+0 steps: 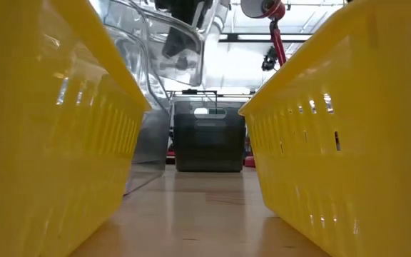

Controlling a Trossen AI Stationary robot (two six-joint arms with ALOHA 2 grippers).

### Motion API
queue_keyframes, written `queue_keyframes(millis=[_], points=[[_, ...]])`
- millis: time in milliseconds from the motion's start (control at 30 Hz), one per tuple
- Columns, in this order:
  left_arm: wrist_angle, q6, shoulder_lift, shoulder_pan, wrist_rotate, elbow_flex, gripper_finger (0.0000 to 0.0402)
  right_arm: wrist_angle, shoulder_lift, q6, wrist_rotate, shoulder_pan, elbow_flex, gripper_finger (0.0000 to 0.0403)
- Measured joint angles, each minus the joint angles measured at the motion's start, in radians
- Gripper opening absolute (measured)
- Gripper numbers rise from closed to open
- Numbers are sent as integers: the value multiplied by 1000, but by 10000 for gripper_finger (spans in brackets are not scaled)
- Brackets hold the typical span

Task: Stack baskets by color
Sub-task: Stack the right transparent bin on top of the left transparent bins

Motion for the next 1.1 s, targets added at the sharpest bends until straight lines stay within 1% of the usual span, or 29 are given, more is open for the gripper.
queue_keyframes(millis=[67,167,300,433,600,933,1100], points=[[-2,-4,0,-4,-4,0,24,3,22,-1,1,5,26,7],[-3,-9,-1,-5,-7,0,22,24,26,16,6,7,20,7],[-18,-23,-6,-3,-13,9,26,44,22,25,53,11,25,7],[-44,-23,-7,-5,-10,51,24,66,21,20,42,15,25,7],[-63,-7,-8,-8,-4,53,22,81,23,12,46,11,25,7],[-61,-40,-8,-34,15,53,27,261,26,1,54,31,23,7],[-62,-67,-8,-52,20,53,28,278,26,-10,96,50,23,7]])
